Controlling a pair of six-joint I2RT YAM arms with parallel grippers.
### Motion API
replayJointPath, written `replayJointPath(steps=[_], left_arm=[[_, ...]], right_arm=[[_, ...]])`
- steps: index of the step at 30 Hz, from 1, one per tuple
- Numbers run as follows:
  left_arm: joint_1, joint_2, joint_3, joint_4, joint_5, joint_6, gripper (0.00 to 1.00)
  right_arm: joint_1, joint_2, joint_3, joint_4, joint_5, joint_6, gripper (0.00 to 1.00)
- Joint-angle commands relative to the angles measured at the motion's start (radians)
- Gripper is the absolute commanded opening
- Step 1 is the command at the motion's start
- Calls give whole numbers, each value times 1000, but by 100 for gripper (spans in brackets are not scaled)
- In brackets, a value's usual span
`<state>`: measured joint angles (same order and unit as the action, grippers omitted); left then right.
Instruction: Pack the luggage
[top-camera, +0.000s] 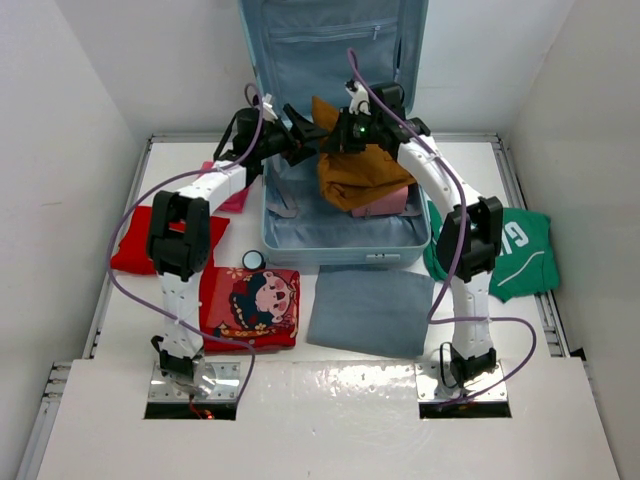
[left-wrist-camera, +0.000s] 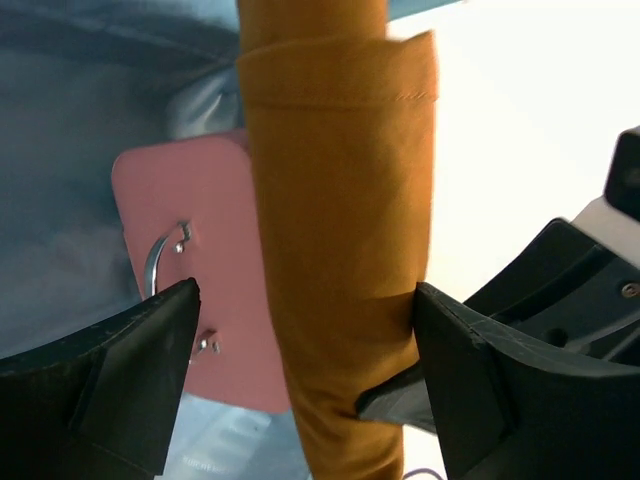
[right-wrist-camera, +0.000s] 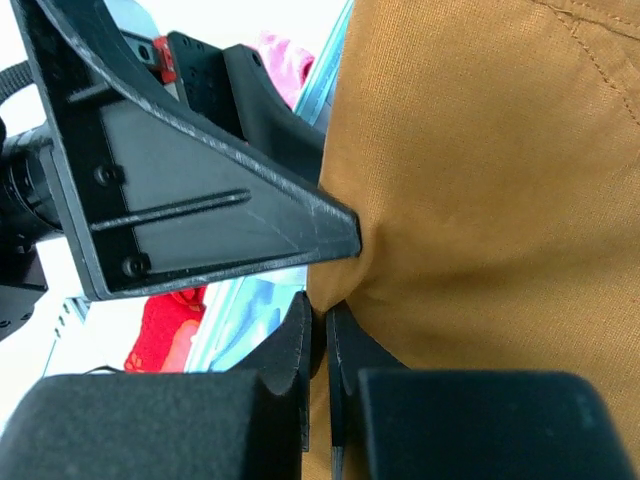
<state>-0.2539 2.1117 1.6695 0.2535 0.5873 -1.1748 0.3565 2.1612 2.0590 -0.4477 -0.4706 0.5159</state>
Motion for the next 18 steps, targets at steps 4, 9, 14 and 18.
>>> replayJointPath(steps=[4, 9, 14, 18], left_arm=[[-10, 31, 50, 96, -3, -34, 84], [-19, 31, 29, 151, 48, -59, 69], [-9, 31, -10, 142, 68, -59, 25], [62, 21, -20, 63, 68, 7, 6]], right_arm=[[41, -58, -25, 112, -88, 19, 0], [53, -37, -8, 130, -102, 38, 0], [50, -53, 10, 138, -121, 39, 19], [1, -135, -55, 142, -131, 16, 44]])
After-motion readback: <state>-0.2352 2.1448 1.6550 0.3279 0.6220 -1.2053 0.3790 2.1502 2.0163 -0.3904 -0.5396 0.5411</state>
